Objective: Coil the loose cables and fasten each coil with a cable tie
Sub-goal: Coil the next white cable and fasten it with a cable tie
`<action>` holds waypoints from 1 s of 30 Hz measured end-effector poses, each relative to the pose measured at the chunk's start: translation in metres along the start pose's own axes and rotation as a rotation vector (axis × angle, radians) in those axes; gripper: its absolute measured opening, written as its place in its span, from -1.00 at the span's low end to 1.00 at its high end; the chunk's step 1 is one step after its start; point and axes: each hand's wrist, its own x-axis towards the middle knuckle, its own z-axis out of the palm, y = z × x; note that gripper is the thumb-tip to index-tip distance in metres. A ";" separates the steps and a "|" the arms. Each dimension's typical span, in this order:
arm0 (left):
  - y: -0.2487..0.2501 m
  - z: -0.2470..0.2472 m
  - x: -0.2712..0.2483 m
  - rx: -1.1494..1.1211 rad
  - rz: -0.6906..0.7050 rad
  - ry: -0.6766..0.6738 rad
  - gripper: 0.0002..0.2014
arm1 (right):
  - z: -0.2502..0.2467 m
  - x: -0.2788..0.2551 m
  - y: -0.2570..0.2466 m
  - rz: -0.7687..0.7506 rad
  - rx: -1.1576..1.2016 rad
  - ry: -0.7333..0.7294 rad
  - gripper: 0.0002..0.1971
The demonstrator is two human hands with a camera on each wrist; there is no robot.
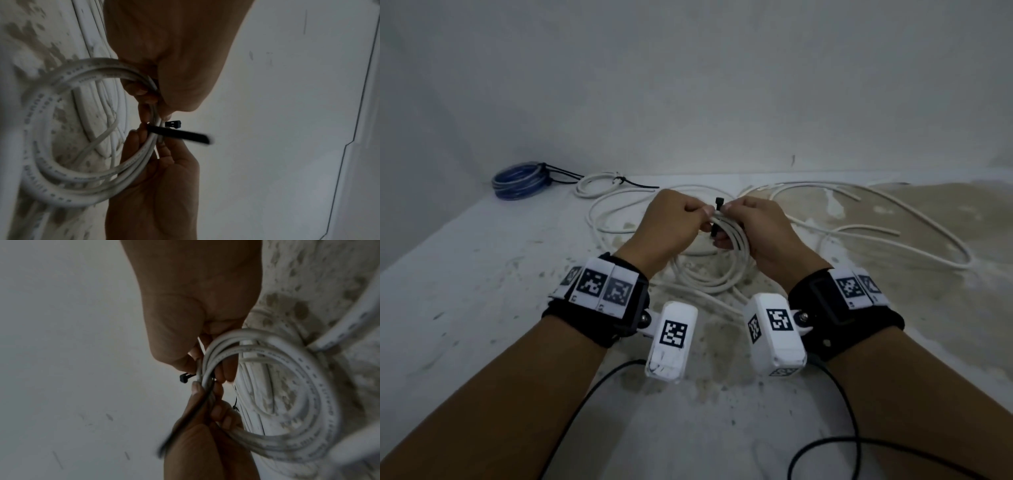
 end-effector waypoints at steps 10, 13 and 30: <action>-0.008 -0.006 -0.013 -0.120 -0.038 0.006 -0.80 | 0.005 -0.002 0.012 -0.117 -0.083 -0.059 -0.87; -0.011 -0.008 -0.018 -0.119 -0.025 0.012 -0.81 | 0.007 -0.004 0.014 -0.146 -0.085 -0.082 -0.87; -0.014 -0.005 -0.020 -0.045 -0.012 0.024 -0.77 | 0.011 -0.006 0.017 -0.131 -0.065 -0.065 -0.85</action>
